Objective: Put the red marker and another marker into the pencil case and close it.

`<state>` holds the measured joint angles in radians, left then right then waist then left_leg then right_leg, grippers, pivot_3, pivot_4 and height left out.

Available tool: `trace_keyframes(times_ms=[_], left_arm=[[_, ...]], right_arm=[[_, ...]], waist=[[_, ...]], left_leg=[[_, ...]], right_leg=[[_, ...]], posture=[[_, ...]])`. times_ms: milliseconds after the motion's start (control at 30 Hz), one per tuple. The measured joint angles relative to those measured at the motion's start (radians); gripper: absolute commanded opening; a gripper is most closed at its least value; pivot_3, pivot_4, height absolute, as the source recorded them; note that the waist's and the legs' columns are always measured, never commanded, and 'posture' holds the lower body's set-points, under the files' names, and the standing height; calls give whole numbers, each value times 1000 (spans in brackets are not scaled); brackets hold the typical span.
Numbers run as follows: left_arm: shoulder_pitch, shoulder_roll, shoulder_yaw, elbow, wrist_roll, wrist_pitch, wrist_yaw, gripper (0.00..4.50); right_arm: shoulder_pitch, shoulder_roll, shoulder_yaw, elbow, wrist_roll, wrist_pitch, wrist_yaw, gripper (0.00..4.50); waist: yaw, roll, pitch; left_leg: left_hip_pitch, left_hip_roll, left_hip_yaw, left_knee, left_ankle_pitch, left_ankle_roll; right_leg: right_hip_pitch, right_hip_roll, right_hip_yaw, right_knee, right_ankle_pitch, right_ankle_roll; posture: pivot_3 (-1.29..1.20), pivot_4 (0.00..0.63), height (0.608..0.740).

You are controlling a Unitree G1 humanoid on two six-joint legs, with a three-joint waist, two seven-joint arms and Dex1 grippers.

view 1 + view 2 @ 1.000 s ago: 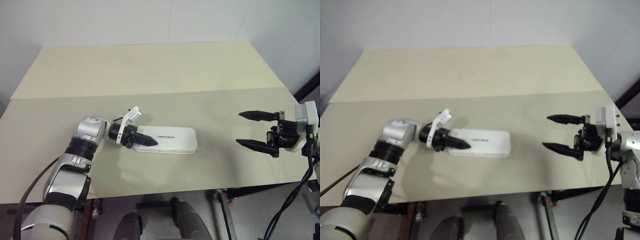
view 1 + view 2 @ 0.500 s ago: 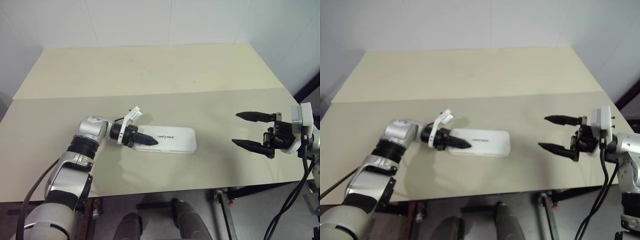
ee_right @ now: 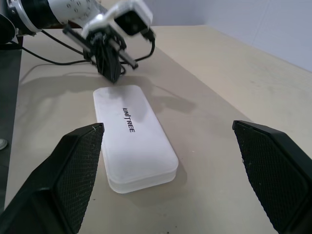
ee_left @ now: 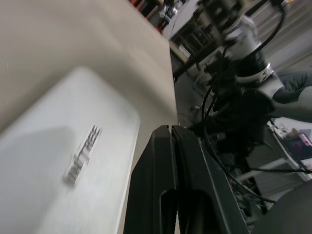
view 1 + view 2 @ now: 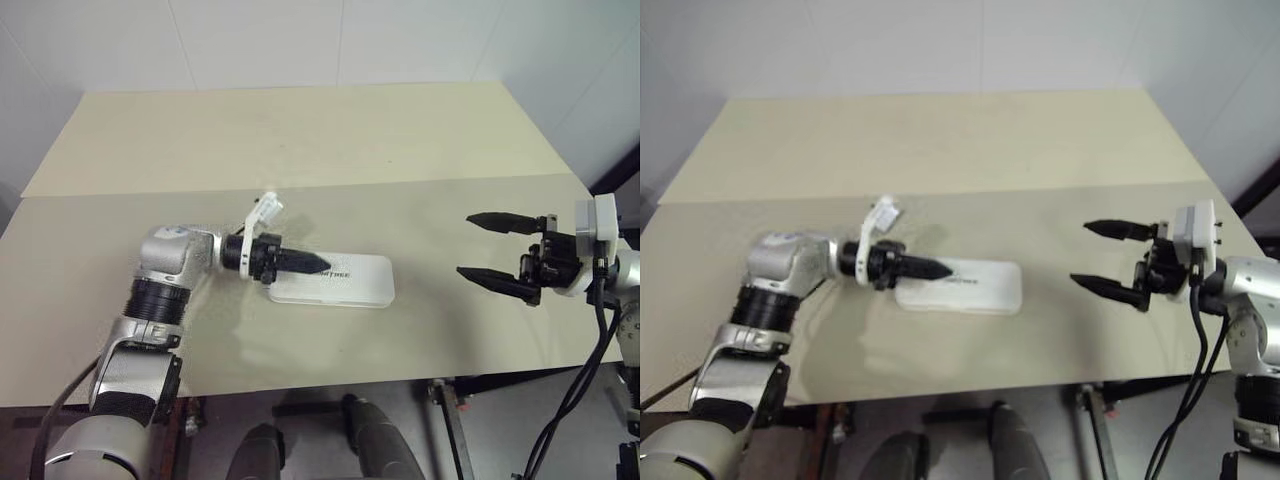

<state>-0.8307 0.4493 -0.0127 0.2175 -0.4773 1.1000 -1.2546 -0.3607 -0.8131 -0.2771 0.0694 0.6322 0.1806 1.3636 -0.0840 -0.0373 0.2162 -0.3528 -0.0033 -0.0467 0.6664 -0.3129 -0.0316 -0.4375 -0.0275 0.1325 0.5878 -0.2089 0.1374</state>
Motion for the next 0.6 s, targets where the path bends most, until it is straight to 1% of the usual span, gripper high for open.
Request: trace_keyframes(times_ms=[100,200,233,267,333,367,400,500,600], left_arm=[[46,-10,62,-92,-44,-18,62,68],[109,-24,152,-171,-73,-141,107,68],[142,-19,183,-206,-80,-208,109,449],[175,-5,203,-236,-83,-258,109,662],[237,33,214,-271,-84,-319,103,1250],[259,47,214,-278,-84,-336,100,1633],[274,61,214,-278,-84,-353,97,1928],[299,96,219,-269,-86,-436,54,3019],[299,143,236,-209,-96,-513,-7,4025]], right_arm=[[-23,1,7,20,-13,0,0,4500],[-46,2,17,35,-18,-1,1,4500],[-51,2,20,42,-18,-2,3,4500],[-54,2,22,53,-19,-2,7,4500],[-63,3,31,74,-24,-4,13,4500],[-72,3,34,86,-27,-4,18,4500],[-84,3,37,101,-30,-5,23,4500],[-134,3,45,143,-41,-15,46,4500],[-176,5,68,180,-58,-29,62,4500]], waist=[[-2,0,0],[-2,0,0],[-2,0,0],[-2,0,0],[-1,0,0],[-1,0,0],[-1,0,0],[-1,0,0],[-2,0,0]], left_leg=[[0,0,0,0,0,0],[1,0,1,0,0,0],[1,0,1,0,0,0],[1,0,2,0,0,0],[1,0,2,0,0,0],[1,0,2,1,0,0],[0,0,2,1,0,0],[0,0,3,2,0,0],[0,1,3,1,0,0]], right_leg=[[0,0,0,1,0,0],[-1,0,0,1,1,-1],[-1,0,0,0,1,-1],[-1,0,0,0,1,-1],[-1,0,0,0,1,-2],[0,0,0,0,1,-1],[0,0,0,-1,1,-1],[0,0,0,-3,1,-1],[0,0,0,-3,0,-2]], posture=[[0,150,740],[0,150,740],[0,150,740],[0,150,740],[0,150,740],[0,150,740],[0,150,740],[0,150,740],[0,150,740]])
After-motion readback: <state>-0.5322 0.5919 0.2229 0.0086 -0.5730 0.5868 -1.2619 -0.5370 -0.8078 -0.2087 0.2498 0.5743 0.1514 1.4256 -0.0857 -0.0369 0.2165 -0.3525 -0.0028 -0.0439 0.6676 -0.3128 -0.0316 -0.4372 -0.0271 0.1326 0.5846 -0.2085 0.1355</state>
